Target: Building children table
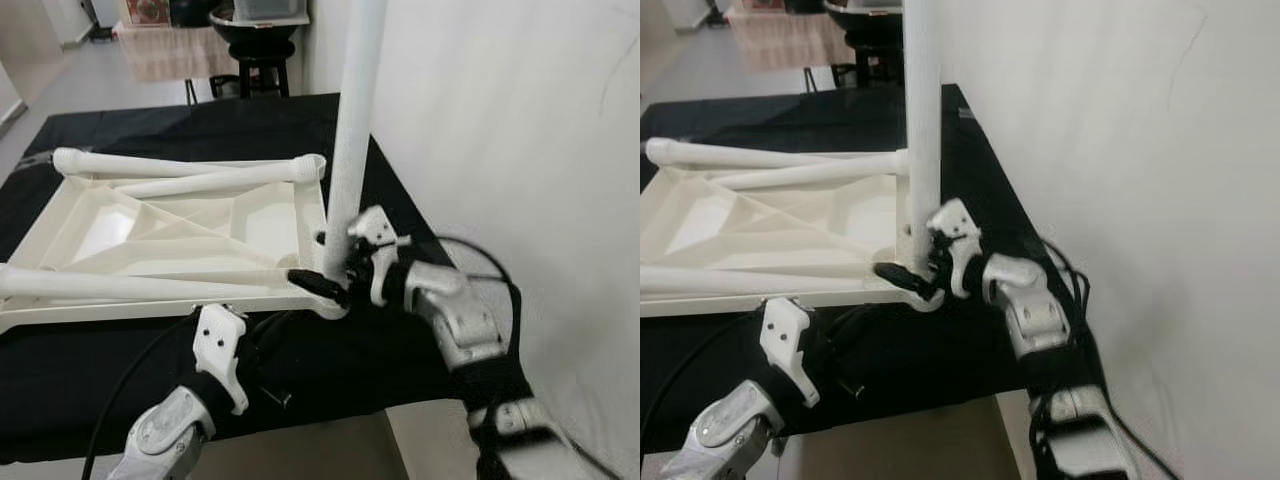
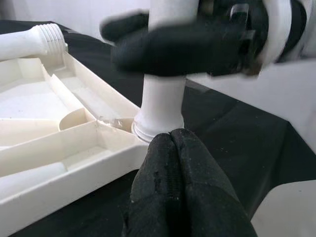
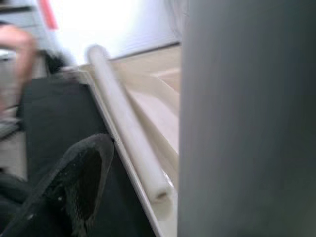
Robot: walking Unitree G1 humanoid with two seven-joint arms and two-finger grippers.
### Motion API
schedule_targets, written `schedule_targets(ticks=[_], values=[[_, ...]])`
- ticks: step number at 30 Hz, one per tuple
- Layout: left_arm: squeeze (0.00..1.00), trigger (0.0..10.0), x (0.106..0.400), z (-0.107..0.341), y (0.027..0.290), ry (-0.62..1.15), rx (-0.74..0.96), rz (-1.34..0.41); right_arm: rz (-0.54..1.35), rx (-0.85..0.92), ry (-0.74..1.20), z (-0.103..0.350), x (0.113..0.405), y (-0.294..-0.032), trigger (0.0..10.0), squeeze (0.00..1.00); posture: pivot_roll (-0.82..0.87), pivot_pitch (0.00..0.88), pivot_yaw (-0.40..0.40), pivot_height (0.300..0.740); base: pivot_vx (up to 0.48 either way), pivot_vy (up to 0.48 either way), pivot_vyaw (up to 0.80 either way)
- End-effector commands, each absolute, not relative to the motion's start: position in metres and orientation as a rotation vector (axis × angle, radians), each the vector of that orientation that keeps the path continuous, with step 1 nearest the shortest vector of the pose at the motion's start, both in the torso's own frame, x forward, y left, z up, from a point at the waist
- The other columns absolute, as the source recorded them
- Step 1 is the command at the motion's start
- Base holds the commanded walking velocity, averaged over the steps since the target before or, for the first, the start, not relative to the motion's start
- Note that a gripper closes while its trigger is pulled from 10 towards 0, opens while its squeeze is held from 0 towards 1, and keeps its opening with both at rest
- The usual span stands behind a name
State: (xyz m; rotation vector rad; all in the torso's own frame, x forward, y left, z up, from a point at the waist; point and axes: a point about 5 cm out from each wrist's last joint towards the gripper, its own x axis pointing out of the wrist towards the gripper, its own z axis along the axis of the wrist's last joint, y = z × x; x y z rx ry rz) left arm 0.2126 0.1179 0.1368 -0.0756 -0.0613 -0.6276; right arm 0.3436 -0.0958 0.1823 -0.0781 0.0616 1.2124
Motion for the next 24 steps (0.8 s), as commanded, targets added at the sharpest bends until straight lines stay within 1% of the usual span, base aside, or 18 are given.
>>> schedule_targets(ticks=[1,2,7,8,9,10,14,18,21,23,24], values=[[0.00,10.0,0.213,0.131,0.119,-0.048,-0.074,-0.623,1.255,-0.049,0.094,0.178,0.349,-0.097,10.0,0.00,0.01,0.046,-0.046,0.740,0.000,0.000,0.00],[0.00,10.0,0.213,0.130,0.120,-0.045,-0.073,-0.623,1.245,-0.045,0.123,0.178,0.357,-0.102,10.0,0.00,0.02,0.043,-0.044,0.740,0.000,0.000,0.00],[0.00,10.0,0.213,0.128,0.120,-0.041,-0.071,-0.624,1.222,-0.035,0.173,0.179,0.368,-0.108,10.0,0.00,0.02,0.040,-0.044,0.740,0.000,0.000,0.00],[0.00,10.0,0.212,0.128,0.120,-0.040,-0.071,-0.625,1.236,-0.027,0.185,0.180,0.368,-0.108,0.2,0.00,0.03,0.038,-0.047,0.740,0.000,0.000,0.00],[0.00,10.0,0.212,0.128,0.120,-0.040,-0.071,-0.625,1.236,-0.027,0.185,0.180,0.368,-0.108,0.2,0.00,0.03,0.038,-0.047,0.740,0.000,0.000,0.00],[0.00,10.0,0.212,0.128,0.119,-0.040,-0.071,-0.626,1.250,-0.014,0.194,0.180,0.369,-0.110,0.0,0.00,0.03,0.038,-0.048,0.740,0.000,0.000,0.00],[0.00,10.0,0.211,0.128,0.118,-0.042,-0.073,-0.628,1.292,0.005,0.200,0.180,0.368,-0.114,0.0,0.00,0.03,0.038,-0.050,0.740,0.000,0.000,0.00],[0.00,10.0,0.210,0.128,0.117,-0.042,-0.073,-0.628,1.297,0.008,0.200,0.180,0.367,-0.115,0.0,0.00,0.03,0.039,-0.049,0.740,0.000,0.000,0.00],[0.00,10.0,0.210,0.128,0.116,-0.043,-0.075,-0.632,1.256,-0.024,0.180,0.176,0.368,-0.120,0.0,0.00,0.03,0.035,-0.057,0.740,0.000,0.000,0.00],[0.00,10.0,0.208,0.128,0.116,-0.044,-0.076,-0.633,1.170,-0.046,0.149,0.171,0.367,-0.126,0.0,0.00,0.03,0.038,-0.065,0.740,0.000,0.000,0.00],[0.00,10.0,0.208,0.128,0.116,-0.044,-0.076,-0.633,1.170,-0.046,0.149,0.171,0.367,-0.126,0.0,0.00,0.03,0.038,-0.065,0.740,0.000,0.000,0.00]])
